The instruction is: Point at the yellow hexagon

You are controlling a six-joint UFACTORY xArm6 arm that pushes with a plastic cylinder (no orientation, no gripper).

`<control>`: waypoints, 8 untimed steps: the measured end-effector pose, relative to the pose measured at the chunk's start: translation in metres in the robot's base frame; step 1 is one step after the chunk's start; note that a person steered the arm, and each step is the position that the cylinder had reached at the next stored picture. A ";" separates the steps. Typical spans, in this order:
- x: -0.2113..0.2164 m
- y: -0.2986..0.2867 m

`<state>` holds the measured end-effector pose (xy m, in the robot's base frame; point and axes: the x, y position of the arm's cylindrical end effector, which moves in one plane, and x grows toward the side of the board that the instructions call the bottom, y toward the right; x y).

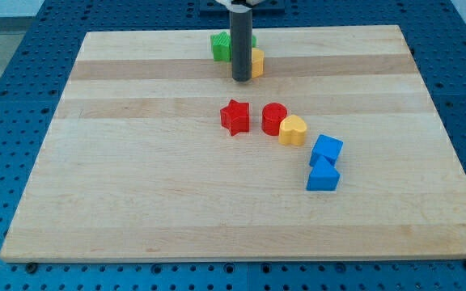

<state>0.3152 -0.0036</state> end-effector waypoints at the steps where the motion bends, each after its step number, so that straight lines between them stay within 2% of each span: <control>1: -0.015 0.000; 2: -0.018 0.000; 3: 0.001 0.000; 5: 0.020 0.061; 8: 0.107 0.104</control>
<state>0.4217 0.1009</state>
